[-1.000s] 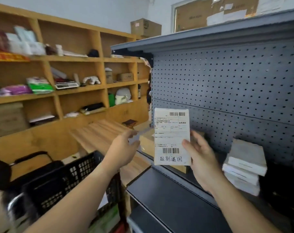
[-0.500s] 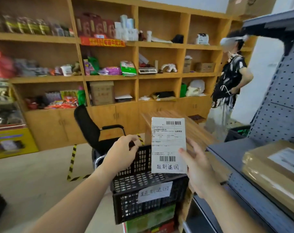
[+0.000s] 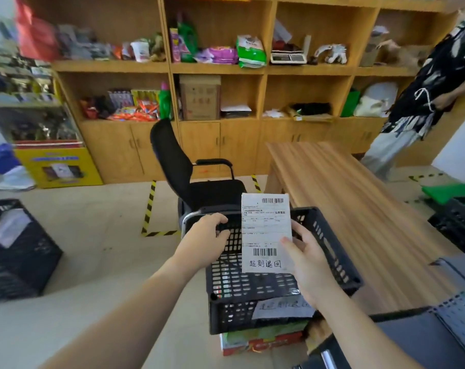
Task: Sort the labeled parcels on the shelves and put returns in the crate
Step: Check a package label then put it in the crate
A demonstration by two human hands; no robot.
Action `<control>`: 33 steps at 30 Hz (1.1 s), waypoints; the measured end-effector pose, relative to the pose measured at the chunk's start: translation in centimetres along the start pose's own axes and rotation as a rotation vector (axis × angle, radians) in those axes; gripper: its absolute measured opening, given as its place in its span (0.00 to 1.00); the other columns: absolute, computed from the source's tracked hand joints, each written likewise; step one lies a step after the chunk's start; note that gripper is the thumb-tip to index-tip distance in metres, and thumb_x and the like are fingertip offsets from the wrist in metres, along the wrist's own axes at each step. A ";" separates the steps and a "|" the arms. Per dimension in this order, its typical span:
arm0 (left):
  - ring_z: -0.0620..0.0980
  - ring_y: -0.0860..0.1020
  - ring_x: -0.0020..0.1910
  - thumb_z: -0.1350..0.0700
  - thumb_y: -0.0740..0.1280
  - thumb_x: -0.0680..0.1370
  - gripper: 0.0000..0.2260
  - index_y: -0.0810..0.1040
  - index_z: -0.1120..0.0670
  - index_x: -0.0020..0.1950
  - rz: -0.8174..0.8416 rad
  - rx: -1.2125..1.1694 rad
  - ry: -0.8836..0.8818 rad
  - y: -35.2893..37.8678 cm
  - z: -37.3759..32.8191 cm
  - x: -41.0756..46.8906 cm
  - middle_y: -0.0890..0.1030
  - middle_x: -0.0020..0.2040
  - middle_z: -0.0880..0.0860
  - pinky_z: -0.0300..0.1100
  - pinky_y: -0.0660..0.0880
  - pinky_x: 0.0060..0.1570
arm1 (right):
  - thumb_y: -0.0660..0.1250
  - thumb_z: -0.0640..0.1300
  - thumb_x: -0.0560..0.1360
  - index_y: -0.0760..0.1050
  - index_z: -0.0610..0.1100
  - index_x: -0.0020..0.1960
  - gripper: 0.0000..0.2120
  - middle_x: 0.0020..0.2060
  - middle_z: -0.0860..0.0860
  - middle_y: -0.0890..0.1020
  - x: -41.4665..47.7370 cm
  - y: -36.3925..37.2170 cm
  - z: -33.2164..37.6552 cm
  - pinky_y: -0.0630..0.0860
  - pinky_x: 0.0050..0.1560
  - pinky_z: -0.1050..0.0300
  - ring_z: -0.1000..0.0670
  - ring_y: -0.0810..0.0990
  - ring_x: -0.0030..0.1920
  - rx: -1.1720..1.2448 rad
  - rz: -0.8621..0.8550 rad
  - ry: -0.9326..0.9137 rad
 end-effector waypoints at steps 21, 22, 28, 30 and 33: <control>0.50 0.86 0.46 0.61 0.64 0.82 0.15 0.74 0.49 0.67 0.183 -0.562 -0.806 24.7 17.3 11.3 0.86 0.50 0.48 0.52 0.84 0.51 | 0.66 0.43 0.82 0.67 0.49 0.71 0.19 0.58 0.51 0.82 22.7 -1.2 -25.7 0.83 0.46 0.51 0.49 0.84 0.53 -0.321 0.088 0.667; 0.49 0.86 0.46 0.61 0.64 0.82 0.14 0.73 0.48 0.66 0.181 -0.564 -0.845 25.9 18.5 11.8 0.86 0.50 0.47 0.51 0.84 0.51 | 0.66 0.43 0.82 0.67 0.48 0.73 0.20 0.59 0.50 0.82 23.7 -1.2 -27.3 0.84 0.51 0.48 0.48 0.84 0.54 -0.368 0.091 0.674; 0.49 0.82 0.46 0.62 0.59 0.82 0.16 0.72 0.43 0.63 0.167 -0.430 -0.958 31.8 25.1 13.9 0.80 0.56 0.46 0.46 0.81 0.41 | 0.68 0.44 0.80 0.71 0.46 0.73 0.21 0.64 0.49 0.81 28.3 -0.1 -35.1 0.78 0.54 0.54 0.47 0.82 0.57 -0.624 0.161 0.651; 0.48 0.81 0.47 0.63 0.59 0.82 0.16 0.74 0.47 0.65 0.143 -0.405 -0.986 33.2 26.8 14.3 0.80 0.60 0.49 0.45 0.80 0.44 | 0.68 0.43 0.80 0.75 0.45 0.70 0.19 0.58 0.50 0.84 29.2 0.4 -37.5 0.81 0.53 0.53 0.49 0.84 0.53 -0.641 0.161 0.642; 0.52 0.81 0.50 0.64 0.58 0.82 0.20 0.68 0.49 0.73 0.091 -0.382 -1.068 34.8 29.3 14.3 0.76 0.64 0.54 0.46 0.81 0.42 | 0.68 0.41 0.78 0.78 0.46 0.66 0.16 0.45 0.57 0.82 29.9 1.0 -39.8 0.78 0.42 0.62 0.55 0.82 0.45 -0.678 0.141 0.644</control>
Point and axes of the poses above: each hand's wrist, its own x-axis towards the middle knuckle, its own y-axis out of the palm, z = x × y, the point moved 9 cm from there along x, towards the middle knuckle
